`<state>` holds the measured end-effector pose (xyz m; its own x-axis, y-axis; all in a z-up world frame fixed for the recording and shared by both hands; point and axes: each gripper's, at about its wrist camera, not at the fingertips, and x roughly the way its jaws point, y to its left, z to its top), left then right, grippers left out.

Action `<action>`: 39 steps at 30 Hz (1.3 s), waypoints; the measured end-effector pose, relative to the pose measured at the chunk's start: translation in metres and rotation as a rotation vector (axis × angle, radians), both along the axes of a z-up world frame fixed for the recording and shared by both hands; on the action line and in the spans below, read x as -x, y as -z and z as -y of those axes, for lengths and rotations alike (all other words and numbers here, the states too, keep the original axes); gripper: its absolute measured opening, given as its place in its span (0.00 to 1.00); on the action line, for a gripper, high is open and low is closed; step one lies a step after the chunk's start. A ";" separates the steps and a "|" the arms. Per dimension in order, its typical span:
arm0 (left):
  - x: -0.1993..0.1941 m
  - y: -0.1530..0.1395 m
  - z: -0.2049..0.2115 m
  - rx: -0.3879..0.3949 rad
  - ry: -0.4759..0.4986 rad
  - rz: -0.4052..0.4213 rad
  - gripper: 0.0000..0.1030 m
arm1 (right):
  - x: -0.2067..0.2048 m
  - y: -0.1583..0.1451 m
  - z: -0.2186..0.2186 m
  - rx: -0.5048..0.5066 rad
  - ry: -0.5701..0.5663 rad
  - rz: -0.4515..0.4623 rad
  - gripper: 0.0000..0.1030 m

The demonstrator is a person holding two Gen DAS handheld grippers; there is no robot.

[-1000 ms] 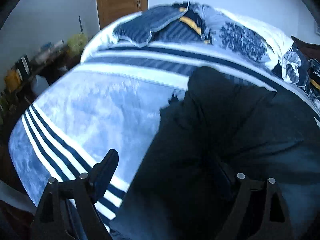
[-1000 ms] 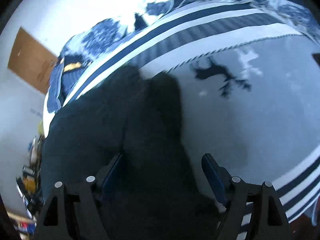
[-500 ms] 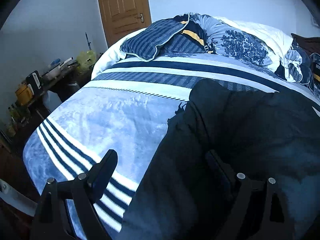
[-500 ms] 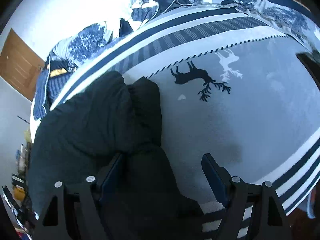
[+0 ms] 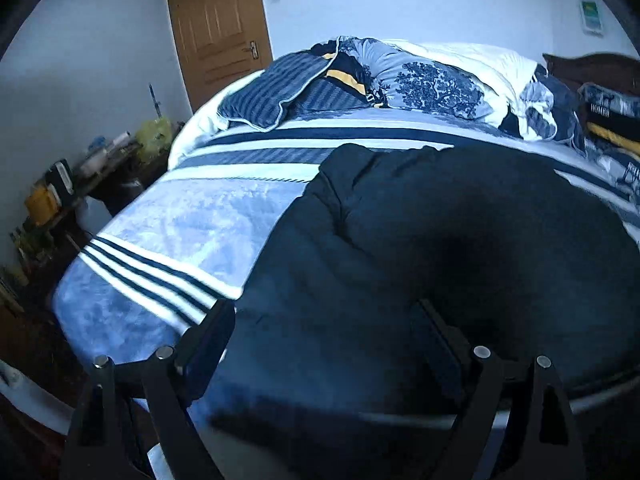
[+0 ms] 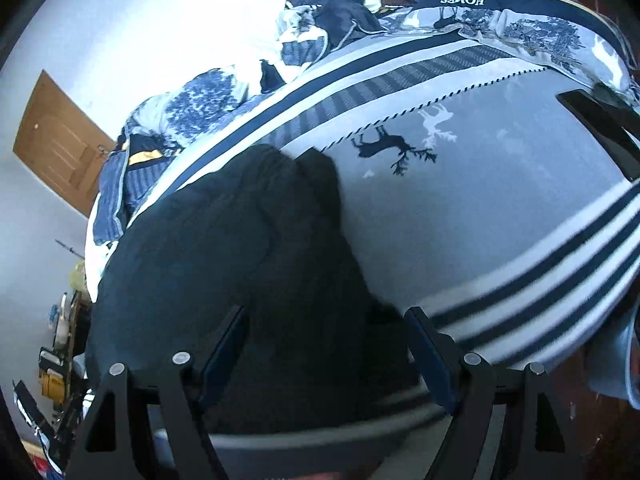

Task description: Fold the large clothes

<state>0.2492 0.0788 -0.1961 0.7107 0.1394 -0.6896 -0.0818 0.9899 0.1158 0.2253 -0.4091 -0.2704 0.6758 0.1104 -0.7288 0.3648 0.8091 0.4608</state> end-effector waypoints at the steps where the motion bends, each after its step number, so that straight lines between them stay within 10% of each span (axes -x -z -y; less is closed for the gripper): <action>1: 0.010 -0.004 -0.001 0.013 -0.007 0.001 0.87 | 0.006 -0.002 -0.003 0.001 -0.009 0.005 0.79; 23: 0.068 -0.013 0.004 0.067 0.013 -0.041 0.87 | 0.060 -0.026 -0.074 0.081 -0.217 0.021 0.79; 32: -0.025 0.006 -0.080 0.268 -0.085 -0.162 0.87 | -0.007 -0.018 -0.029 -0.080 -0.202 -0.013 0.80; 39: -0.148 0.001 -0.089 0.330 0.042 -0.240 0.87 | -0.124 -0.013 0.016 -0.223 -0.260 -0.091 0.82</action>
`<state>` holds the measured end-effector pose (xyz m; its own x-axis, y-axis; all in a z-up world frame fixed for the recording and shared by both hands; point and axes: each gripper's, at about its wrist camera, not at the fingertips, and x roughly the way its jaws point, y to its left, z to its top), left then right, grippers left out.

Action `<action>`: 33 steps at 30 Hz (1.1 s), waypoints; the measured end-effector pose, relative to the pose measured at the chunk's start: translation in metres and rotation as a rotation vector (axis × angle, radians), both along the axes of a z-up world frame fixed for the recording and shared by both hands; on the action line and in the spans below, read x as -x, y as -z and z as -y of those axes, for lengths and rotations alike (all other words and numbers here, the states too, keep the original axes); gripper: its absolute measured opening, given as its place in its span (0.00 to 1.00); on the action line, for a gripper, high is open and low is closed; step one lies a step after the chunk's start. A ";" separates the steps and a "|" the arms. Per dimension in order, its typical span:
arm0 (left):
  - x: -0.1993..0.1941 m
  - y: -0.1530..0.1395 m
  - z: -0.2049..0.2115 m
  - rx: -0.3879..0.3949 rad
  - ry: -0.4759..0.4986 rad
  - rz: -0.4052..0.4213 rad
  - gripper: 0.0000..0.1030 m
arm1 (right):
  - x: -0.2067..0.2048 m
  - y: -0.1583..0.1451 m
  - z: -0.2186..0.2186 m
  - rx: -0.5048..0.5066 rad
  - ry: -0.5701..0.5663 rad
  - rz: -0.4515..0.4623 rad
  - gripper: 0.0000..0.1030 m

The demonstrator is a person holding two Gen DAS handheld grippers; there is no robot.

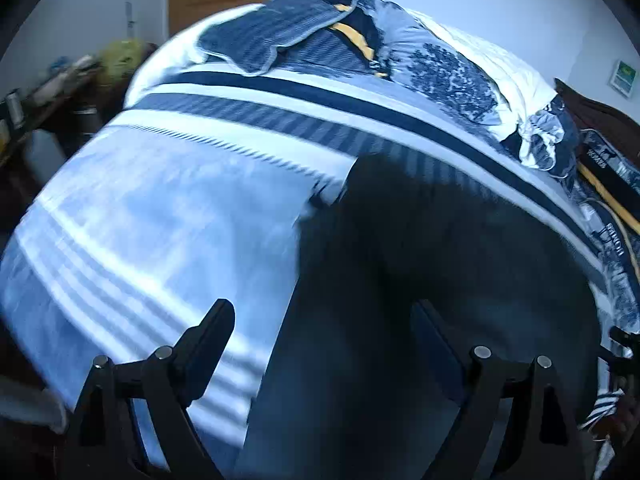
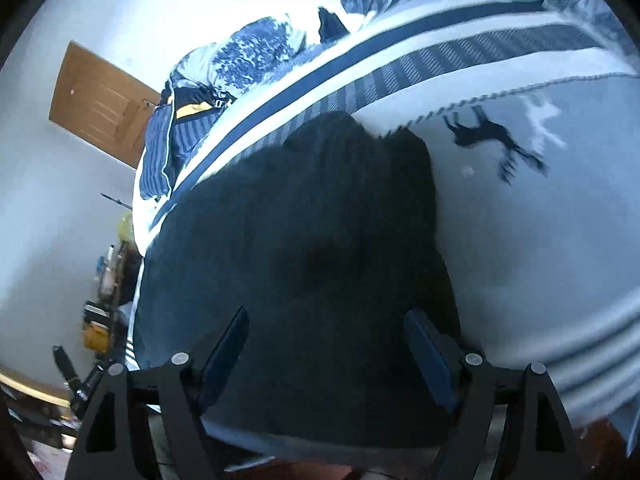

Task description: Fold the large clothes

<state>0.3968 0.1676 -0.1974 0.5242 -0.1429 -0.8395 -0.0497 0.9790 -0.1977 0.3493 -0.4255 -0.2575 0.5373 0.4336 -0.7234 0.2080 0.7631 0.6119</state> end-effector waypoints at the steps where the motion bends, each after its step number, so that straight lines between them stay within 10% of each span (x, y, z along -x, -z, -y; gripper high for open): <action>1: -0.026 0.005 0.001 0.008 0.013 -0.020 0.87 | -0.017 0.001 0.005 -0.024 -0.017 -0.007 0.82; 6: -0.120 0.042 0.010 0.020 0.064 -0.104 0.87 | -0.114 0.023 0.032 -0.082 -0.056 -0.083 0.83; 14: -0.172 0.116 0.038 0.295 0.287 -0.296 0.93 | -0.187 0.067 0.009 -0.147 -0.321 -0.109 0.84; 16: -0.172 0.114 0.042 0.301 0.308 -0.282 0.93 | -0.183 0.067 0.002 -0.167 -0.366 -0.075 0.75; 17: -0.171 0.114 0.045 0.290 0.312 -0.278 0.92 | -0.181 0.072 -0.005 -0.181 -0.387 -0.089 0.52; 19: -0.165 0.110 0.057 0.304 0.342 -0.255 0.64 | -0.177 0.078 -0.015 -0.208 -0.403 -0.098 0.38; 21: -0.158 0.104 0.063 0.282 0.350 -0.237 0.11 | -0.174 0.074 -0.026 -0.192 -0.419 -0.088 0.20; 33: -0.160 -0.020 0.036 0.267 0.159 0.075 0.05 | -0.169 -0.061 -0.035 -0.078 -0.360 0.185 0.05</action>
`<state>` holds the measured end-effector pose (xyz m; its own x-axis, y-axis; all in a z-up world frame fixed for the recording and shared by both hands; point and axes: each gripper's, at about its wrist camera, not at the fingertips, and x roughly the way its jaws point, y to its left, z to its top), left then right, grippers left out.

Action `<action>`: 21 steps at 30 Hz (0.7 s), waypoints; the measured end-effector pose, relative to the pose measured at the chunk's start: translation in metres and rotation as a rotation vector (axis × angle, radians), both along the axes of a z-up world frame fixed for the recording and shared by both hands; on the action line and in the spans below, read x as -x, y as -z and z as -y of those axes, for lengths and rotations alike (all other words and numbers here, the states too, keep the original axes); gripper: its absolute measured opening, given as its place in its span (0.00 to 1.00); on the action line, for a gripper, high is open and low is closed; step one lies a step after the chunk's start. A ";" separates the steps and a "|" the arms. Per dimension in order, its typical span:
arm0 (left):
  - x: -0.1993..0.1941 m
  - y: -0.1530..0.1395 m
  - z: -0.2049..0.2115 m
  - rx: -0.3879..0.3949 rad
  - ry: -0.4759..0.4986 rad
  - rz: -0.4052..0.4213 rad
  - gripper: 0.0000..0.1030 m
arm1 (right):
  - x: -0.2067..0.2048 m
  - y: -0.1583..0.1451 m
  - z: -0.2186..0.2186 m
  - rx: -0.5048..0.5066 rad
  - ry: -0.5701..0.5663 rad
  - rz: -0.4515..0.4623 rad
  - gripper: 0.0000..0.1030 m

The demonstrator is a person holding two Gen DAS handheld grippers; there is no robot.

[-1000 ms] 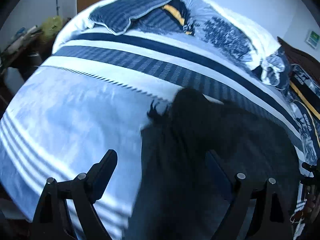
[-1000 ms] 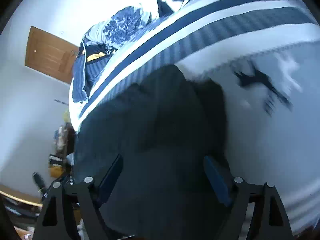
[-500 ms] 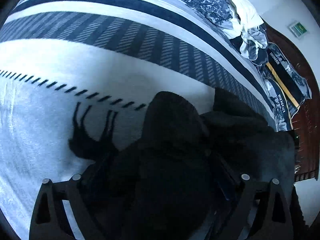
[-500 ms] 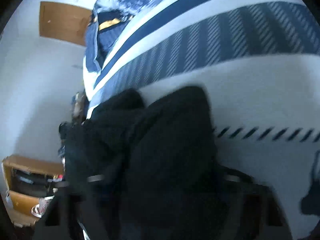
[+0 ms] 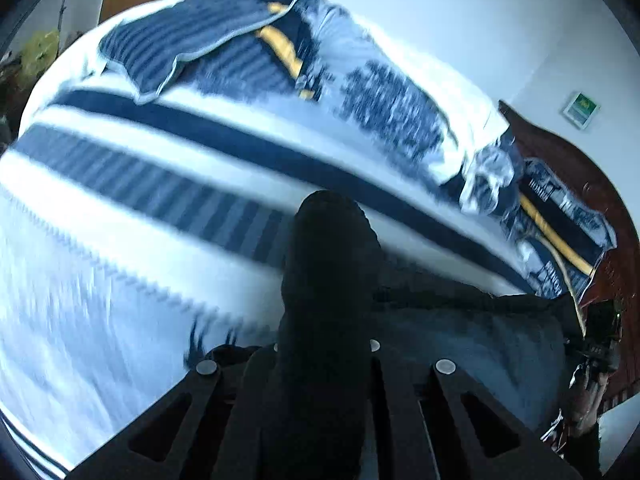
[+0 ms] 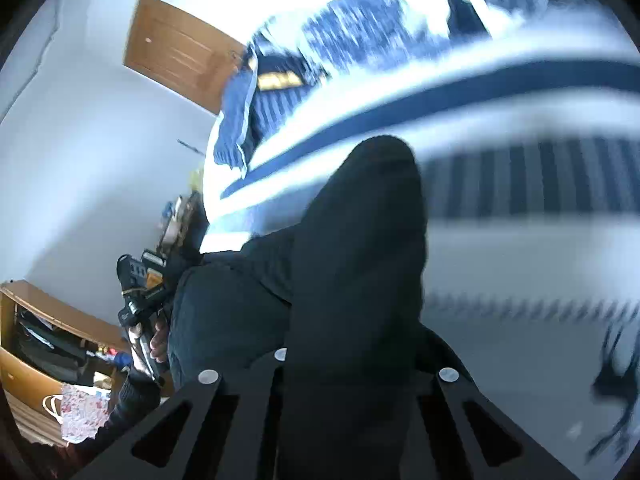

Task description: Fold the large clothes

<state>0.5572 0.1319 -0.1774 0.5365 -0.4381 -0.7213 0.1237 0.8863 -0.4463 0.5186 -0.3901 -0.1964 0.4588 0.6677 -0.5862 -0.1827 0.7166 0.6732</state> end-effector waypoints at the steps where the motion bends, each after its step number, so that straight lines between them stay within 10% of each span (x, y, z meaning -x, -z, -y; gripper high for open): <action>1: -0.010 -0.008 0.002 -0.013 0.003 0.019 0.05 | -0.007 -0.013 -0.003 0.028 0.000 0.029 0.05; 4: -0.045 0.018 -0.002 -0.095 -0.015 -0.062 0.16 | -0.031 -0.023 -0.009 0.047 -0.025 0.048 0.05; 8: -0.071 0.077 -0.012 -0.282 -0.110 -0.204 0.34 | -0.079 0.051 -0.016 0.259 0.060 -0.143 0.19; 10: -0.045 0.060 -0.035 -0.233 -0.213 -0.105 0.36 | -0.085 0.075 -0.006 0.248 0.138 -0.211 0.30; 12: -0.011 0.035 -0.042 -0.276 -0.293 0.026 0.75 | -0.063 0.054 0.007 0.203 0.243 -0.109 0.39; 15: 0.059 0.002 -0.027 -0.416 -0.382 0.220 0.89 | -0.003 0.000 0.006 0.276 0.381 0.091 0.85; 21: 0.154 0.016 0.061 -0.447 -0.152 0.208 0.90 | 0.094 -0.007 -0.068 0.258 0.245 0.143 0.85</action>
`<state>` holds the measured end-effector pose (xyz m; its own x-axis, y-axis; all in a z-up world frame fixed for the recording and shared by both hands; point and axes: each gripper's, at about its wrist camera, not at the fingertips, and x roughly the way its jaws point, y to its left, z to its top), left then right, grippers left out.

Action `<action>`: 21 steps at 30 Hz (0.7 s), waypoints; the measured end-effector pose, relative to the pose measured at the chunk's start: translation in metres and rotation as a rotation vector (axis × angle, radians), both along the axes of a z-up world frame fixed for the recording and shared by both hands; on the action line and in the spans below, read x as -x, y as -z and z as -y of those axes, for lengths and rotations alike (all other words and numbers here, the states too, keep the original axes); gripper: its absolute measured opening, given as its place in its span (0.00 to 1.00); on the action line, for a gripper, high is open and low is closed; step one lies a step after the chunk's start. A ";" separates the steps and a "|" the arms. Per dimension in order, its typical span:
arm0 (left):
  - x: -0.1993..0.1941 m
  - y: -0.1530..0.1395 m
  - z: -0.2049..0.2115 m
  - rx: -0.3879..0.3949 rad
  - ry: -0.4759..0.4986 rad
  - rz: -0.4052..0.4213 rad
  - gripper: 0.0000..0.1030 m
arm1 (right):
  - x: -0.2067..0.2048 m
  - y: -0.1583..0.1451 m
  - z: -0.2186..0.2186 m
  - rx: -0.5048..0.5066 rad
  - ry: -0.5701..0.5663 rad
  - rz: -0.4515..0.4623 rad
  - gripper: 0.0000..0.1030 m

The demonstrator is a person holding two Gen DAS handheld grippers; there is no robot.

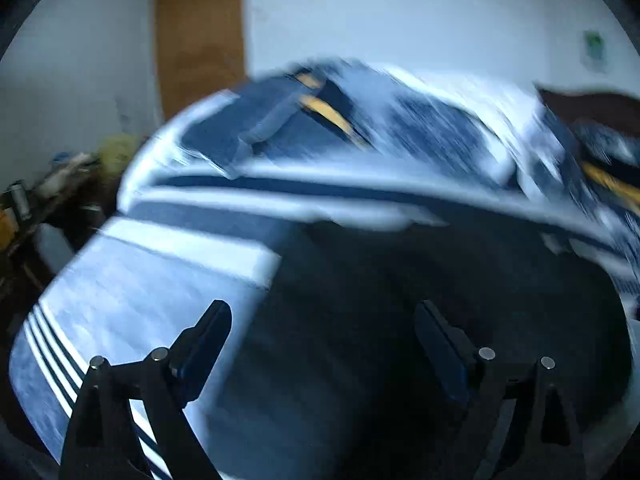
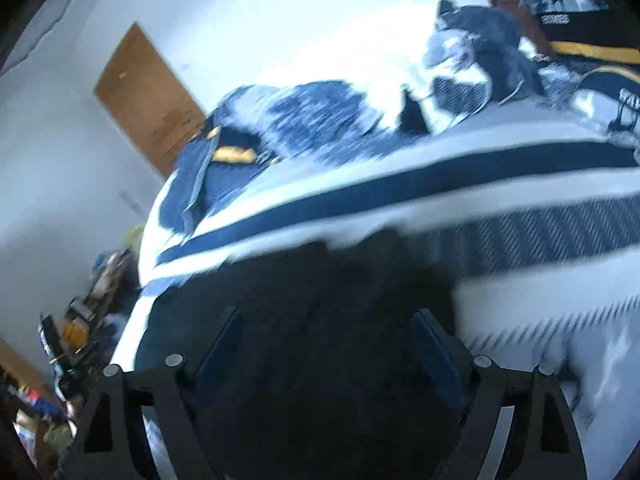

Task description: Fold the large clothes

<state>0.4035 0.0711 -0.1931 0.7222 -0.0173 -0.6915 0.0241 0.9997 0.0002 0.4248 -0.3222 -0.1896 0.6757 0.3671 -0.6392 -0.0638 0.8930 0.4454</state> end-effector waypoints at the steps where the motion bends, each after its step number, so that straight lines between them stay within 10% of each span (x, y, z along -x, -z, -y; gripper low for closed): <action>1: 0.003 0.010 0.010 -0.005 0.013 -0.039 0.90 | 0.011 0.017 -0.016 0.053 -0.030 -0.028 0.85; 5: -0.009 0.049 0.032 -0.062 -0.015 -0.097 0.94 | 0.023 0.084 -0.051 0.343 -0.044 -0.048 0.87; 10: -0.011 0.050 0.045 -0.194 -0.037 -0.104 0.98 | -0.003 0.114 -0.064 0.529 -0.088 0.152 1.00; 21: -0.016 0.052 0.050 -0.209 -0.091 -0.136 0.98 | 0.032 0.131 -0.063 0.477 0.020 0.135 1.00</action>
<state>0.4193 0.0209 -0.2449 0.6142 0.1971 -0.7641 -0.0520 0.9763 0.2100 0.3924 -0.2587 -0.3202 0.7683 0.0409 -0.6388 -0.0734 0.9970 -0.0245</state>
